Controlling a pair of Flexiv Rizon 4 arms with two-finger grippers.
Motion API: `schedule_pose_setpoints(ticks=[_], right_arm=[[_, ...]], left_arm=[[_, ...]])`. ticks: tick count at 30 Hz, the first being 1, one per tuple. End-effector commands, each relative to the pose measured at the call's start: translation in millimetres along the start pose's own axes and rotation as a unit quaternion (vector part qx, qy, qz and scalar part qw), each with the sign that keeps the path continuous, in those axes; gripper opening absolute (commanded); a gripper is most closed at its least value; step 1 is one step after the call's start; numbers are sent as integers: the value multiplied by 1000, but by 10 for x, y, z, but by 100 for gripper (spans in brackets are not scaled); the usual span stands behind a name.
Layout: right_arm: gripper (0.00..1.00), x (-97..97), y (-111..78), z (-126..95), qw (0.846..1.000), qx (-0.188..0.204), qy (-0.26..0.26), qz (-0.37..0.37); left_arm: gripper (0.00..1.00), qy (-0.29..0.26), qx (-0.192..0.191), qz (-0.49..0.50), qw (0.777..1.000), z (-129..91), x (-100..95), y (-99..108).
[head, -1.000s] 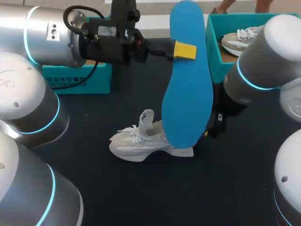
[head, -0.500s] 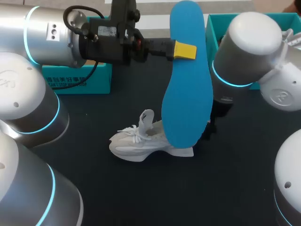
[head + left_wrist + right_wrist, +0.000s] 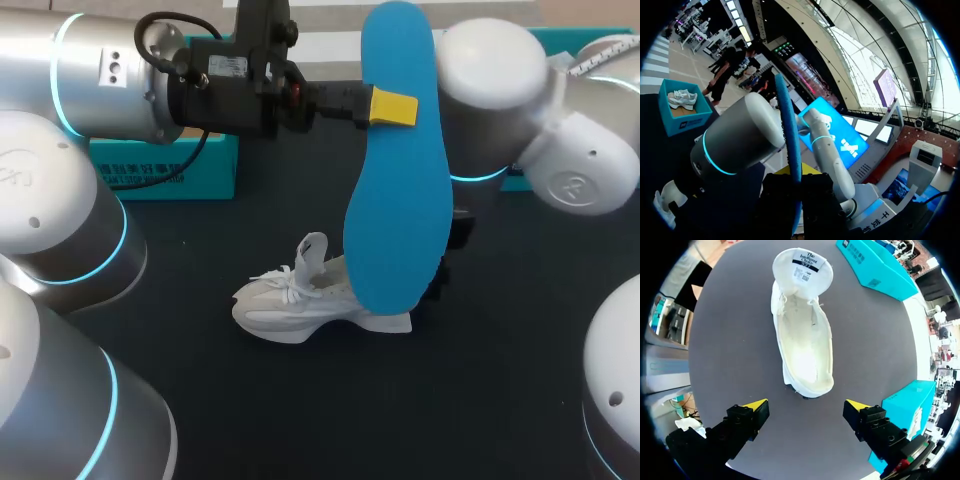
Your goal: Take the shoe out of the shoebox, open the shoe tongue, remove and reinsert the insole, then place the shoe into the shoebox
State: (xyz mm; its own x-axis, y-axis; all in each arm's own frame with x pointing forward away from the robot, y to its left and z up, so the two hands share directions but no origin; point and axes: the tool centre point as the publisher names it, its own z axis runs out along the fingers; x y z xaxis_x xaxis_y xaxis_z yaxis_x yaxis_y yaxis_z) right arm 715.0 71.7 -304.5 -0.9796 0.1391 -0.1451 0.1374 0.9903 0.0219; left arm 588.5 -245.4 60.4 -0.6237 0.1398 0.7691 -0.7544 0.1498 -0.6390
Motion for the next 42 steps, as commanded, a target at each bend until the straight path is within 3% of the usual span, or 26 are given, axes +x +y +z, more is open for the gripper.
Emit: schedule_pose_setpoints(ticks=[1, 15, 21, 28, 42], right_arm=[[100, 6, 5, 20, 1000, 0, -1, 0], [100, 6, 5, 20, 1000, 0, -1, 0], [100, 116, 177, 110, 999, 18, 30, 5], [100, 26, 285, 164, 999, 11, 38, 9], [100, -52, 266, 135, 999, 14, 46, 8]], left_arm=[[0, 0, 1, 0, 1000, 2, -6, 17], [0, 0, 1, 0, 1000, 2, -6, 17], [0, 0, 1, 0, 1000, 2, -6, 17], [0, 0, 1, 0, 1000, 2, -6, 17], [0, 0, 1, 0, 1000, 2, -6, 17]])
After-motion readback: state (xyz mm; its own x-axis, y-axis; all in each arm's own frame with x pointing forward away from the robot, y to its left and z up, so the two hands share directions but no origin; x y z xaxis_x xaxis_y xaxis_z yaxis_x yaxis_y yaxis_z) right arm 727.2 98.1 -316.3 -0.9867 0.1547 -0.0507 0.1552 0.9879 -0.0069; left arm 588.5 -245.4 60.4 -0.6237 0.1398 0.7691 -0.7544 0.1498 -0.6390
